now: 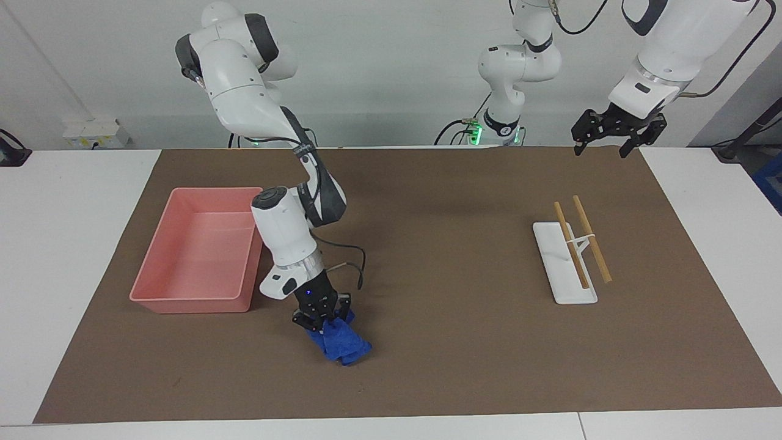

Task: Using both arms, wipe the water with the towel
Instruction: 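Rub the towel over the water spill with the right gripper, then carry the towel with the right gripper into the pink bin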

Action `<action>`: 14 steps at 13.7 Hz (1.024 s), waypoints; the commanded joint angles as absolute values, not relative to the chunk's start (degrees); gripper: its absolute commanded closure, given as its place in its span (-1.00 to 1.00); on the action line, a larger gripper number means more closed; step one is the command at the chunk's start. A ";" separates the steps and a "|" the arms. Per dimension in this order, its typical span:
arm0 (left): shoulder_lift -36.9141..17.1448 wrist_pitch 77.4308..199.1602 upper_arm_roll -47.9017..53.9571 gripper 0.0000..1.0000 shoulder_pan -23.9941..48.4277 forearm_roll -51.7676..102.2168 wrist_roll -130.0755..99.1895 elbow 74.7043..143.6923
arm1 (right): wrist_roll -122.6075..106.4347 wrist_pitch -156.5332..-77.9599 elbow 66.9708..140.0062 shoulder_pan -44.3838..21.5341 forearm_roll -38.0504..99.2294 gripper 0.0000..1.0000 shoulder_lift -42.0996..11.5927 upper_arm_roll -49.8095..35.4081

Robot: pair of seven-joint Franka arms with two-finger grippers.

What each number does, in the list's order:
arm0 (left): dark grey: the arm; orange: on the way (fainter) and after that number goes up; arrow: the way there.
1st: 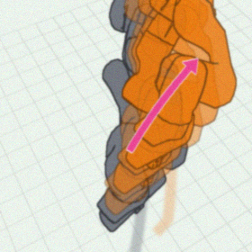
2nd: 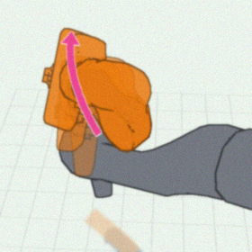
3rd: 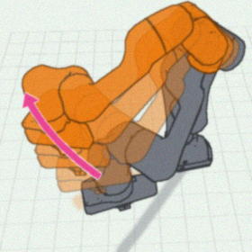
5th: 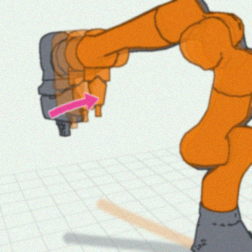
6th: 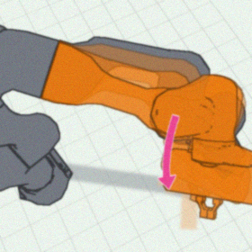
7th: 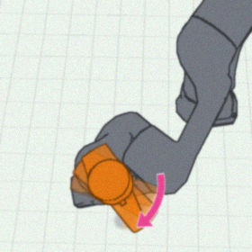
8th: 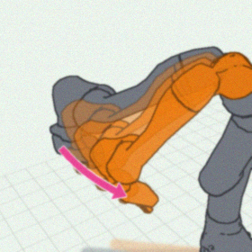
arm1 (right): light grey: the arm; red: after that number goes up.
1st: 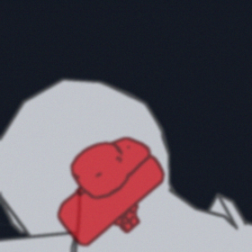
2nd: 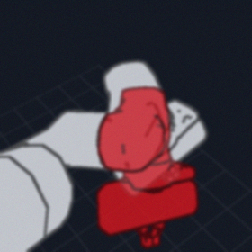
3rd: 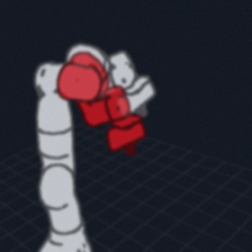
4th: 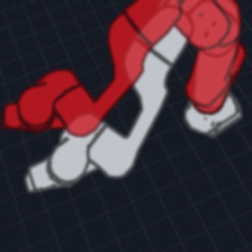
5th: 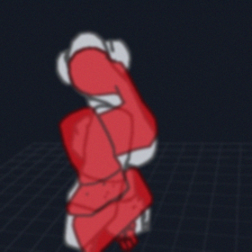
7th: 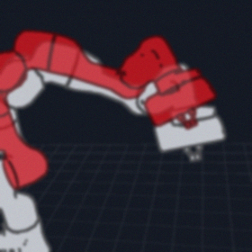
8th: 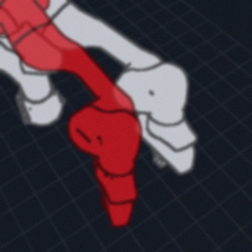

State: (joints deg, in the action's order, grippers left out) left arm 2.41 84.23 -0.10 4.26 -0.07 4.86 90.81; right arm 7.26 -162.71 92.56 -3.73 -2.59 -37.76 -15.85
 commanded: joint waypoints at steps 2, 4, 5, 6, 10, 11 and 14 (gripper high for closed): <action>2.64 83.32 -0.70 -1.00 4.83 -1.05 5.71 90.88 | 10.37 -149.98 97.28 -3.17 -4.04 1.00 -25.62 -16.17; 2.64 83.32 -0.70 -1.00 4.83 -0.97 5.71 90.88 | 10.37 -142.77 100.27 -2.29 -4.04 1.00 -18.93 -16.08; 2.64 83.32 -0.70 -1.00 4.83 -0.97 5.71 90.79 | 10.37 -137.69 100.98 -1.24 -4.04 1.00 -15.68 -16.17; 2.64 83.32 -0.70 -1.00 4.83 -0.97 5.71 90.79 | 10.46 -133.03 101.86 -0.88 -4.04 1.00 -12.69 -16.17; 2.64 83.32 -0.70 -1.00 4.83 -0.97 5.71 90.79 | 9.14 -113.42 102.39 4.03 -3.87 1.00 -2.66 -16.17; 2.64 83.32 -0.70 -1.00 4.83 -0.97 5.71 90.88 | 8.01 -110.77 102.39 5.52 -3.78 1.00 -1.16 -16.17; 2.64 83.32 -0.70 -1.00 4.83 -0.97 5.71 90.88 | 3.18 -108.63 103.61 12.89 -1.25 1.00 -0.18 -16.17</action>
